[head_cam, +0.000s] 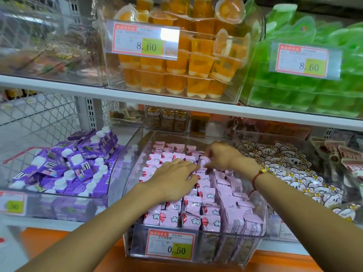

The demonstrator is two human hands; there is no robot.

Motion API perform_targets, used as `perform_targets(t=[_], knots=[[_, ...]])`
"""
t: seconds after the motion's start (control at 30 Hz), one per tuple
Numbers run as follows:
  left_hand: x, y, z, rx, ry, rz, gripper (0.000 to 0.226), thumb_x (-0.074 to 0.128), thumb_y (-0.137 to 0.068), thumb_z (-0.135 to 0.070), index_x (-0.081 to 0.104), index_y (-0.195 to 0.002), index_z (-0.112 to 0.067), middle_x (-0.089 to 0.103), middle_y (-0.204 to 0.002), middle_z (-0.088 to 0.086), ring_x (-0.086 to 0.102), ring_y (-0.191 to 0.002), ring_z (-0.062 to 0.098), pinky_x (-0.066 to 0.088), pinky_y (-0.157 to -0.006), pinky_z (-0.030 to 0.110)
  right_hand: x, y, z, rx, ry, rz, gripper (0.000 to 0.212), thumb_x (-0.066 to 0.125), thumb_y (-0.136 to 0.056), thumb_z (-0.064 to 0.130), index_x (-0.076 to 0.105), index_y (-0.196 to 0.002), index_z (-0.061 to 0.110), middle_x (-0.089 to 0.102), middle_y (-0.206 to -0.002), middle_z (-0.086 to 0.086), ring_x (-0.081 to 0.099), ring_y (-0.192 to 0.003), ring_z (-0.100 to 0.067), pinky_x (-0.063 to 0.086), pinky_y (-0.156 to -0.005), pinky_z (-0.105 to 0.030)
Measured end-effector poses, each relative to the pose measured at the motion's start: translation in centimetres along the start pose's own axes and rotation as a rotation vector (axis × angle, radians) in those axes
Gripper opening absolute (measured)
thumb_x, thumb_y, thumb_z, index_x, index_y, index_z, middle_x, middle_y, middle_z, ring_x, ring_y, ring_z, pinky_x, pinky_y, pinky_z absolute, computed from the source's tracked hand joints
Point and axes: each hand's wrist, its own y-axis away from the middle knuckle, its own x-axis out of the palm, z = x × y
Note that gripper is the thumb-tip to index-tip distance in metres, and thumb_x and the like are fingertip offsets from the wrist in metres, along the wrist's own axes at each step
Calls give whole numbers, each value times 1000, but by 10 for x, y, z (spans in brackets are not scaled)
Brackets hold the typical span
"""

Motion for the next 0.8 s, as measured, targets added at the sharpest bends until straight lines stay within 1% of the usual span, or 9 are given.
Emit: perform_targets(t=[0.13, 0.23, 0.33, 0.43, 0.53, 0.6, 0.63, 0.73, 0.8], knots=[[-1, 1, 1, 1, 23, -19, 46, 32, -99, -35, 30, -145, -30, 43, -143, -1, 34, -129, 18, 30, -100, 36, -10, 19, -3, 8, -360, -140, 29, 68, -85, 27, 46, -101, 17, 54, -91, 0, 54, -81, -17, 46, -61, -25], [0, -2, 0, -6, 57, -48, 46, 35, -98, -34, 31, -144, -31, 52, -129, 4, 44, -113, 20, 35, -85, 32, -8, 42, -5, 88, -670, -361, 28, 63, -89, 21, 47, -108, 8, 61, -95, -8, 63, -80, -25, 56, -70, -44], [1, -4, 1, -22, 178, -60, 47, 40, -97, -33, 31, -143, -35, 60, -111, 5, 58, -91, 21, 49, -78, 37, -8, 63, -3, 77, -866, -587, 24, 58, -92, 19, 43, -110, 13, 63, -87, 0, 64, -74, -21, 56, -68, -41], [-4, -2, 0, -47, 417, -71, 51, 48, -95, -27, 30, -142, -33, 58, -126, 3, 64, -92, 27, 53, -82, 45, -14, 76, -4, 54, -986, -678, 18, 55, -93, 20, 44, -107, 18, 64, -87, -2, 66, -78, -28, 57, -70, -44], [-12, 3, -4, -12, 518, -157, 60, 56, -91, -40, 29, -143, -30, 44, -142, -8, 58, -112, 15, 48, -95, 40, -19, 79, -3, 77, -1216, -654, 14, 53, -95, 18, 47, -108, 19, 65, -88, 0, 68, -75, -18, 59, -69, -33], [-19, 10, -13, 18, 648, -160, 70, 52, -80, -62, 31, -141, -35, 45, -133, -19, 55, -106, -5, 48, -85, 25, -20, 79, 1, 111, -1358, -585, 18, 53, -95, 16, 49, -113, 13, 66, -83, 3, 67, -68, -10, 57, -66, -27], [-22, 12, -19, 32, 730, -154, 70, 51, -76, -66, 36, -138, -37, 48, -127, -21, 57, -98, -9, 47, -79, 20, -20, 79, 1, 125, -1404, -540, 22, 54, -95, 16, 50, -115, 11, 67, -82, 3, 66, -67, -9, 57, -66, -26], [-26, 15, -28, 37, 816, -214, 44, 57, -84, -50, 53, -125, -34, 61, -112, -14, 62, -86, 2, 52, -71, 19, -18, 80, 3, 145, -1467, -398, 31, 58, -93, 24, 55, -118, 7, 72, -94, -4, 67, -78, -16, 56, -70, -23], [-28, 13, -29, -27, 867, -254, 28, 58, -89, -39, 60, -116, -31, 66, -102, -10, 65, -81, 3, 48, -63, 13, -18, 80, 4, 153, -1422, -364, 31, 56, -94, 28, 55, -118, 9, 71, -101, -6, 68, -81, -15, 57, -76, -25]])
